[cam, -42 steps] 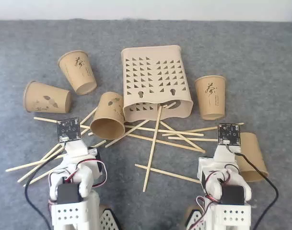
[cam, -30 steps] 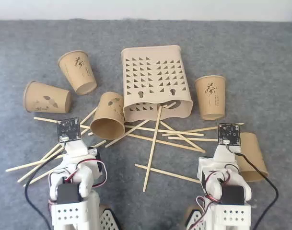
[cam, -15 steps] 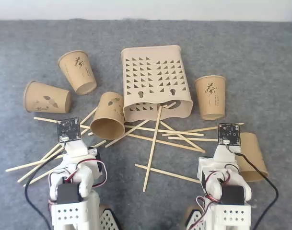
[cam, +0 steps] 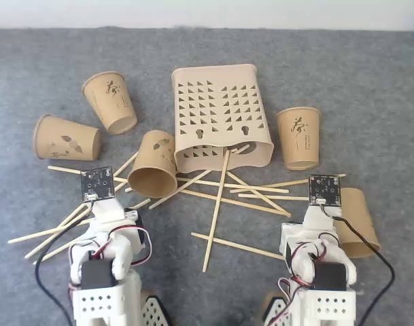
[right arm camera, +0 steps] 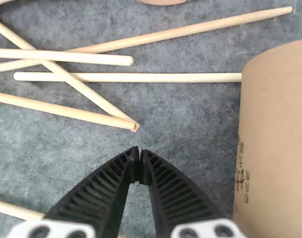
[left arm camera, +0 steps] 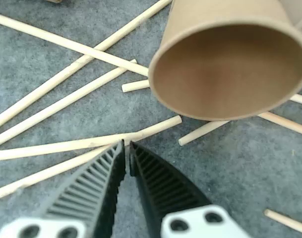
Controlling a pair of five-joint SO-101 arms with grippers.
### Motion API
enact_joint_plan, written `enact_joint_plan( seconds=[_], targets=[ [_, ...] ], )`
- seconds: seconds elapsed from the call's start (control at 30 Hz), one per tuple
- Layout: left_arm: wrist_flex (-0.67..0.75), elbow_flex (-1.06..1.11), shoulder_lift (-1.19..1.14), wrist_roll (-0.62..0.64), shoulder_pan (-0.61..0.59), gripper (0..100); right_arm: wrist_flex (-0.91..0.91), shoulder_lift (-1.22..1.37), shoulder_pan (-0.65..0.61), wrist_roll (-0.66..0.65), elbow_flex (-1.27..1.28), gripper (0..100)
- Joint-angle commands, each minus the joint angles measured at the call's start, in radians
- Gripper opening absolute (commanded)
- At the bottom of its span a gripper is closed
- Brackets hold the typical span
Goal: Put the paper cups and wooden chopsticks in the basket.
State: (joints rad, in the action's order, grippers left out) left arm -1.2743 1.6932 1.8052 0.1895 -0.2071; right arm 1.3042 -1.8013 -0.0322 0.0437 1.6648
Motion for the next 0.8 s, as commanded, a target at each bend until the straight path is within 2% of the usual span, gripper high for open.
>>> enact_joint_plan(
  seconds=[0.0, 0.53, 0.77],
  targets=[
    [0.011, -0.008, 0.017, -0.006, 0.002, 1, 0.005, -0.013, -0.002, -0.012, 0.02, 0.9],
    [0.012, -0.056, 0.018, -0.008, 0.003, 2, 0.004, -0.013, 0.004, -0.014, 0.02, 1.1],
    [0.014, -0.15, 0.018, -0.008, -0.077, 2, 0.016, -0.012, 0.005, -0.015, -0.037, 4.6]
  ],
)
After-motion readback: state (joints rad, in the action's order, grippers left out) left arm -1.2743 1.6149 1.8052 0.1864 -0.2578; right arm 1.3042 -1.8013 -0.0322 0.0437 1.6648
